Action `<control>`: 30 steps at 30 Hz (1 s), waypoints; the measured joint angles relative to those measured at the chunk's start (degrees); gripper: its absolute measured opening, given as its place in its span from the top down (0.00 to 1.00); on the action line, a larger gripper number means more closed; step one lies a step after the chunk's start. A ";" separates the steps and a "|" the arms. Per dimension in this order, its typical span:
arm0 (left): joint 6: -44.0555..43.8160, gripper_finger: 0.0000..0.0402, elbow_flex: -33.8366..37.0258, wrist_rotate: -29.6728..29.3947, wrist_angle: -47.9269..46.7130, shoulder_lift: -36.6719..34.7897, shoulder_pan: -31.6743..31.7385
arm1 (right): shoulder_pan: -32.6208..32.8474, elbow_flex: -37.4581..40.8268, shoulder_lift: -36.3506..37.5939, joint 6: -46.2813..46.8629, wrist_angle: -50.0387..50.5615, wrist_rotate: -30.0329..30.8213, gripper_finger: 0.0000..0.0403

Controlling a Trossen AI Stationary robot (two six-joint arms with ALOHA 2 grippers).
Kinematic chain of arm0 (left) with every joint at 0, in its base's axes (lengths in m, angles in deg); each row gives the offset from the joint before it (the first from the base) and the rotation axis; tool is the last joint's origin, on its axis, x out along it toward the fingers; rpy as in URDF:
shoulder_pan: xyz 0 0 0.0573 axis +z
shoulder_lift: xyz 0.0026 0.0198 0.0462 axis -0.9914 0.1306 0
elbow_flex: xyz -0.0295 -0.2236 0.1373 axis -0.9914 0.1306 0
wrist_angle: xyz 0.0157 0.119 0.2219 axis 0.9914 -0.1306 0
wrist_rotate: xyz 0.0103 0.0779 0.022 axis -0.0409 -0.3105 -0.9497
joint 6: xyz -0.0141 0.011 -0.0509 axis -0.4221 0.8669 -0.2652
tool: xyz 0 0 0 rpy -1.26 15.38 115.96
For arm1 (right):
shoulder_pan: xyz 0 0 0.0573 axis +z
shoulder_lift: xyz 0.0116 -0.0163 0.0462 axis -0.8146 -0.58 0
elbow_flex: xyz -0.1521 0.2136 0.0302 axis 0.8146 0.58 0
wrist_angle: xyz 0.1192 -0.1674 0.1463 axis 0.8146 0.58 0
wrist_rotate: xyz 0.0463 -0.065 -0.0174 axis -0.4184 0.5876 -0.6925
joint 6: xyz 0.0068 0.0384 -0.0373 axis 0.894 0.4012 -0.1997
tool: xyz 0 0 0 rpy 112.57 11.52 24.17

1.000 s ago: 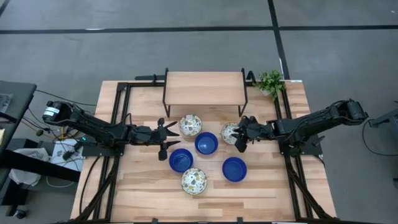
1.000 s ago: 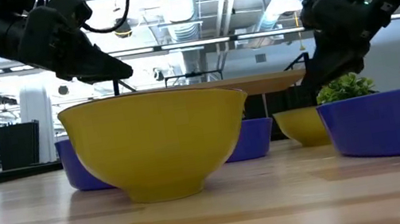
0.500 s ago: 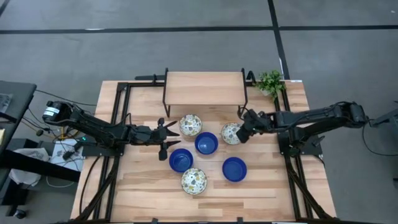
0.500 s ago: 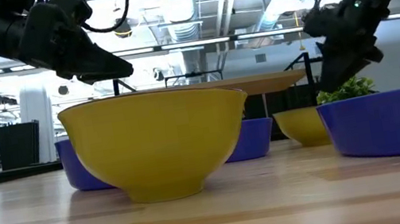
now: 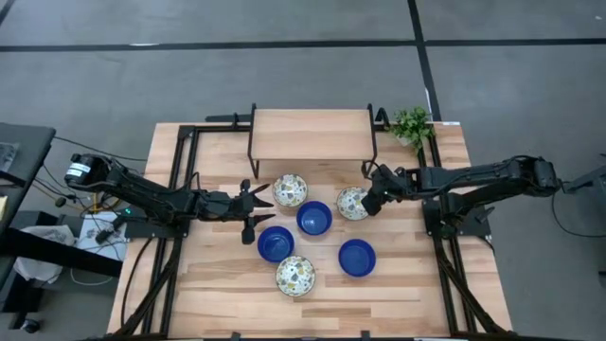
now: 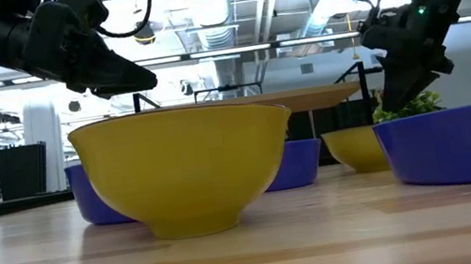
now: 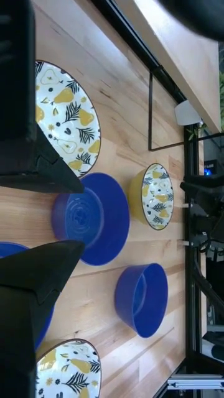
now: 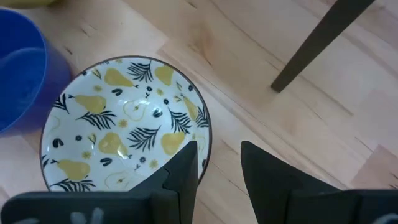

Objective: Pick & Place Mini bowls
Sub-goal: Put the white patterned bowl on the shelf

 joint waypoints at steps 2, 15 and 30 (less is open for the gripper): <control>0.00 0.67 0.00 0.00 0.00 0.00 0.00 | 0.01 0.00 0.00 0.00 -0.02 0.01 0.72; -0.01 0.67 0.02 -0.01 0.01 0.00 -0.02 | 2.59 0.02 -1.70 -0.04 -0.63 4.45 0.72; 0.00 0.67 0.02 -0.01 0.03 -0.01 -0.02 | 4.62 0.00 -2.07 0.02 -0.76 4.55 0.72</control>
